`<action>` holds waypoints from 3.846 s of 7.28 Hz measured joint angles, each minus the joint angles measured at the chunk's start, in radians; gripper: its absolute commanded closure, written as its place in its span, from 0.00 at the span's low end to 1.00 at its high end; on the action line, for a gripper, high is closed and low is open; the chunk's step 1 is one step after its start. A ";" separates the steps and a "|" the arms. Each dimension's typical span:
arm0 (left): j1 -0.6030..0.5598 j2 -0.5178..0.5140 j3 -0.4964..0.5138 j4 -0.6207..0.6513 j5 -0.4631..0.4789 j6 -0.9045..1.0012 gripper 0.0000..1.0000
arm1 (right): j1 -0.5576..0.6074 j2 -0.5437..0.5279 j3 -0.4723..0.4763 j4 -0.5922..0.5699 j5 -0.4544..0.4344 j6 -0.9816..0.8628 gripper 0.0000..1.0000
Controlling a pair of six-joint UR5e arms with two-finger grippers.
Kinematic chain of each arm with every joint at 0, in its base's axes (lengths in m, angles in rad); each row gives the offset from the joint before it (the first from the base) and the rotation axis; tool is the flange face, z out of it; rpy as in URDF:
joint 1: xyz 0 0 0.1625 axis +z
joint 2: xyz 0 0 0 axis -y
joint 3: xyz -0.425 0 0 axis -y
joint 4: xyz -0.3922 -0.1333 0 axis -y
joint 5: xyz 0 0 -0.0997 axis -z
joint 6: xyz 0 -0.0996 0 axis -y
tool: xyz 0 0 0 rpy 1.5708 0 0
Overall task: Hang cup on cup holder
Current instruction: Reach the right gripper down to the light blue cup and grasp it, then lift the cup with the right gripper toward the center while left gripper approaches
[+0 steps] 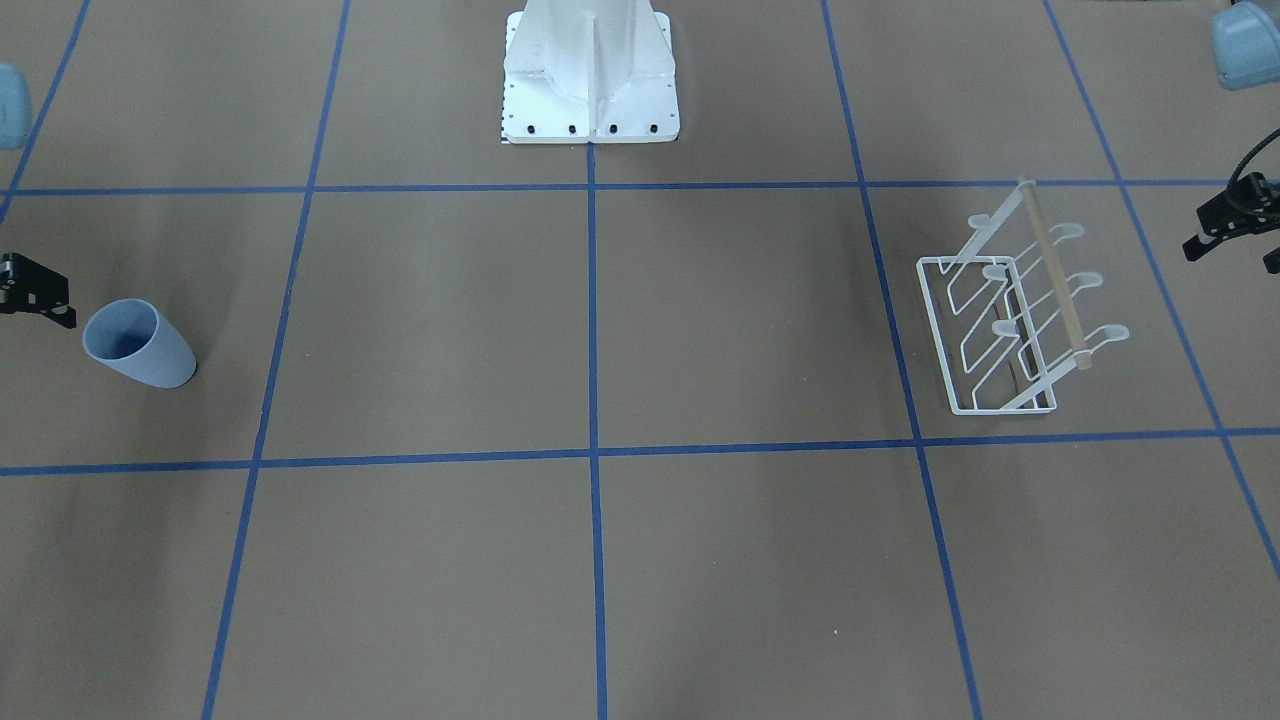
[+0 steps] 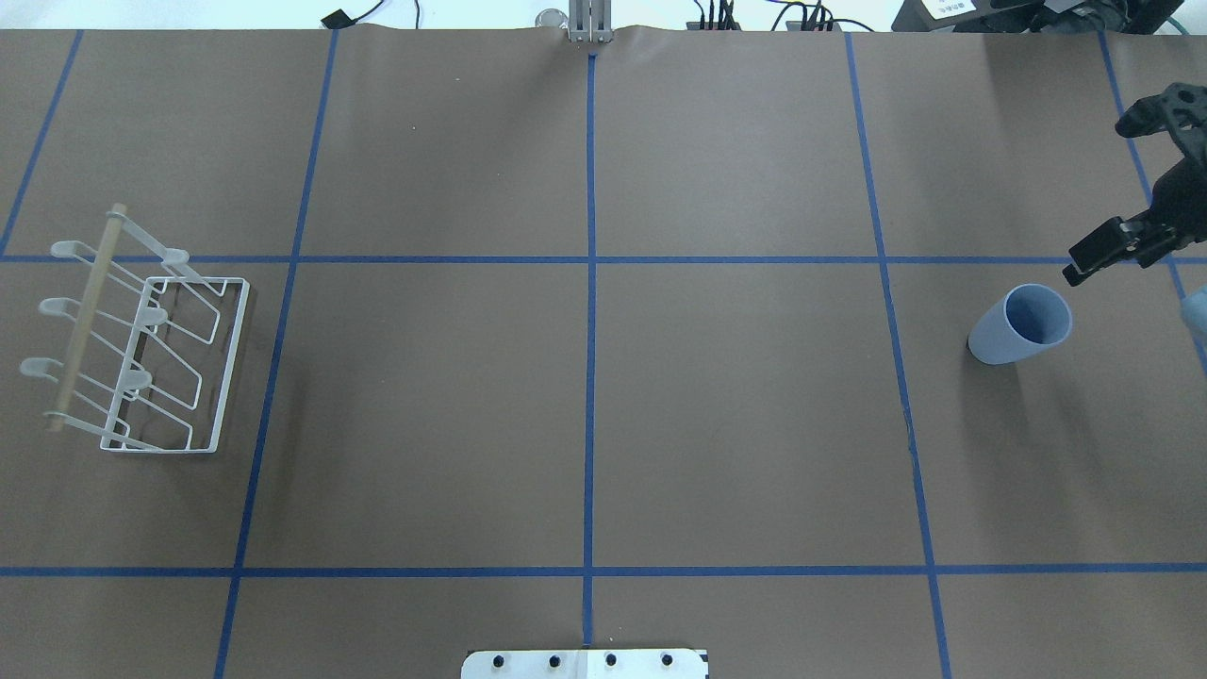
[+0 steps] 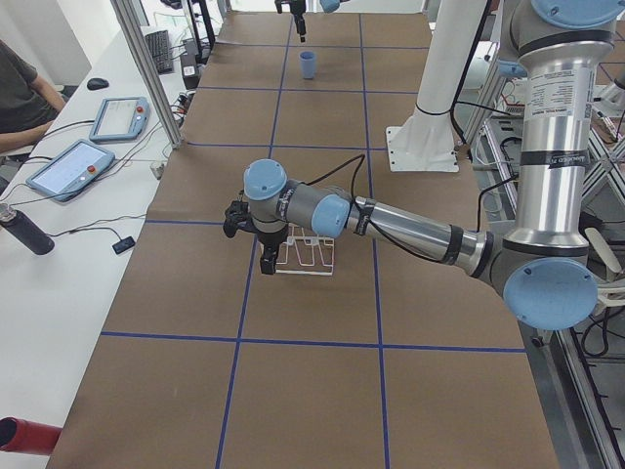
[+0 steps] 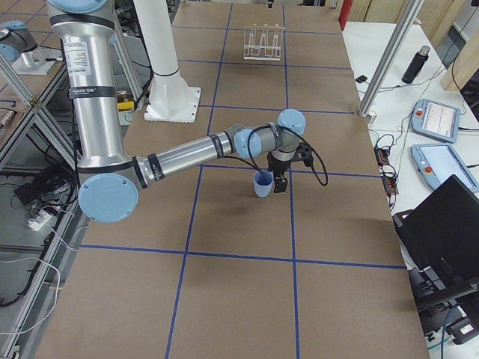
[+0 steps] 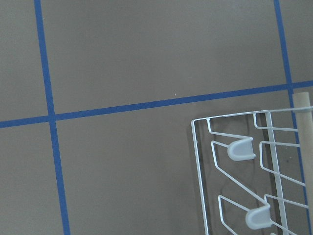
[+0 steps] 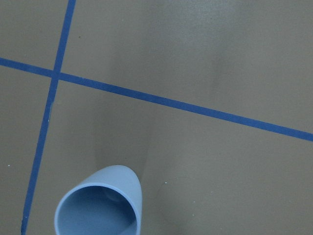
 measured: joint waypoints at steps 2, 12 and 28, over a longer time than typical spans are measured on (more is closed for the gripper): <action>0.000 0.000 0.002 0.000 0.000 -0.016 0.02 | -0.039 0.003 -0.008 -0.001 -0.005 0.003 0.00; -0.005 0.000 -0.001 -0.001 0.000 -0.023 0.02 | -0.119 0.025 -0.119 -0.002 -0.057 0.005 1.00; 0.132 -0.141 -0.008 -0.357 -0.001 -0.727 0.02 | 0.018 0.076 0.010 0.579 0.380 0.735 1.00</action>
